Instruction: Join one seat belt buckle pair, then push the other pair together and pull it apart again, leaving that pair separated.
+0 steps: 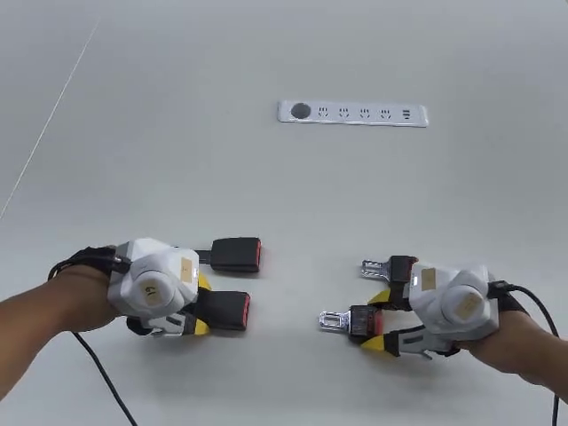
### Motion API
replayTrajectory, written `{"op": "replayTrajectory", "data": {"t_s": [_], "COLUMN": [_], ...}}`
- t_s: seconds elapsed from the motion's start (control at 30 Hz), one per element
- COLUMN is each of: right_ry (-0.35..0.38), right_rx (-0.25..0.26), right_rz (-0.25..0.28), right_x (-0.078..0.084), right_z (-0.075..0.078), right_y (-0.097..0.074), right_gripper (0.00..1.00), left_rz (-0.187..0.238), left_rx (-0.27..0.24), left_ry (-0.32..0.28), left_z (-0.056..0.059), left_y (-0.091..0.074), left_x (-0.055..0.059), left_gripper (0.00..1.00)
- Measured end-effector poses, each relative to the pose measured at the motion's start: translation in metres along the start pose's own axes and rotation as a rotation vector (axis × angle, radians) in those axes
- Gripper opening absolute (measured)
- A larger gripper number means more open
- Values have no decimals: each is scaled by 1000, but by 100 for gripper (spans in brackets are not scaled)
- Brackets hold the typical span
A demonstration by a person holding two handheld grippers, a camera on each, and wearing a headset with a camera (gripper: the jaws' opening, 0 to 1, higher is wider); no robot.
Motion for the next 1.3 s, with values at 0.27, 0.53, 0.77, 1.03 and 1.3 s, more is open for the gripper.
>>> {"op": "replayTrajectory", "data": {"t_s": [0.27,0.53,0.77,1.03,1.3], "right_ry": [-2,5,4,18,-7], "right_rx": [-4,-14,-33,-53,-57], "right_rz": [16,33,45,54,77], "right_x": [-16,-36,-54,-74,-89], "right_z": [-4,-10,-18,-23,-29], "right_y": [13,28,43,58,70], "right_gripper": [35,35,35,34,34], "left_rz": [-10,-19,-43,-46,-49], "left_rx": [3,8,14,13,18], "left_ry": [-3,-10,-7,-13,-5], "left_z": [0,0,0,1,2], "left_y": [0,0,1,1,1], "left_x": [-1,0,-1,0,-1], "left_gripper": [33,33,33,33,33]}}
Point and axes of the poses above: the centre of the closed fingertips' face, and the gripper's own axes: y roughly forward along the fingers, z roughly to its right, x roughly out of its underside, the point moved 4 cm from there along -y, roughly backward along the fingers, and after that the axes turned 11 degrees about x, right-handed, at the moved point
